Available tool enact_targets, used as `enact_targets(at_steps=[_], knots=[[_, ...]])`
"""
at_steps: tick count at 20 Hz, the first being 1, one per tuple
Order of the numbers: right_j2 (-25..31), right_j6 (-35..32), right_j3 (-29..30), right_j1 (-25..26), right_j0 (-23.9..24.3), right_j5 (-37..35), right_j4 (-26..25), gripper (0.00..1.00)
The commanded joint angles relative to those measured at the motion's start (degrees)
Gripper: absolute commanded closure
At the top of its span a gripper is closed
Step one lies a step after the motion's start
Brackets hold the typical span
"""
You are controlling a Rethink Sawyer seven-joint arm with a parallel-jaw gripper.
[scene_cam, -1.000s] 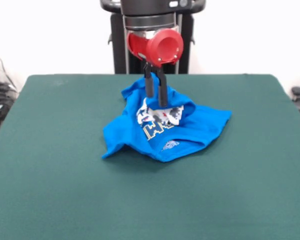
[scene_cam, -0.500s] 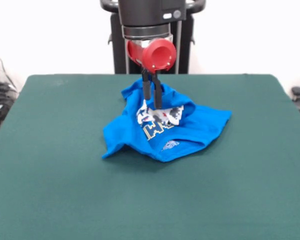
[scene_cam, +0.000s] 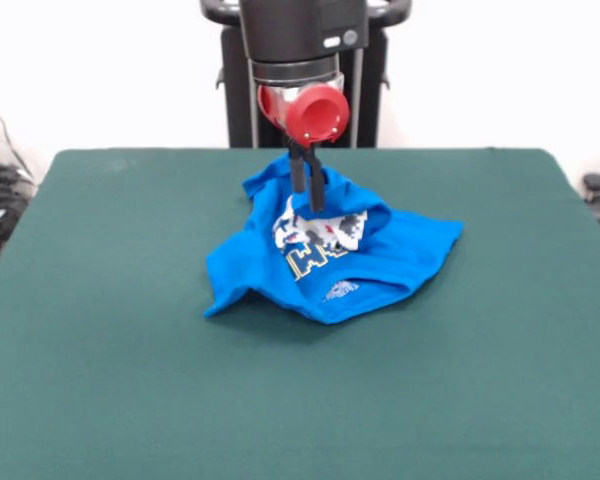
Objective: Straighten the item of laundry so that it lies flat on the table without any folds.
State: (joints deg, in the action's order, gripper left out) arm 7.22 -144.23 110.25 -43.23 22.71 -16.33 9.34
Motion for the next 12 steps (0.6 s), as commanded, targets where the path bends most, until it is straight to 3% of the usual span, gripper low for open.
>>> enact_targets(at_steps=[1,12], knots=[[7.2,-9.5,6.7,3.8,-0.9,4.3,3.9,0.00],[12.9,-11.8,9.6,6.5,1.9,12.9,4.6,0.00]])
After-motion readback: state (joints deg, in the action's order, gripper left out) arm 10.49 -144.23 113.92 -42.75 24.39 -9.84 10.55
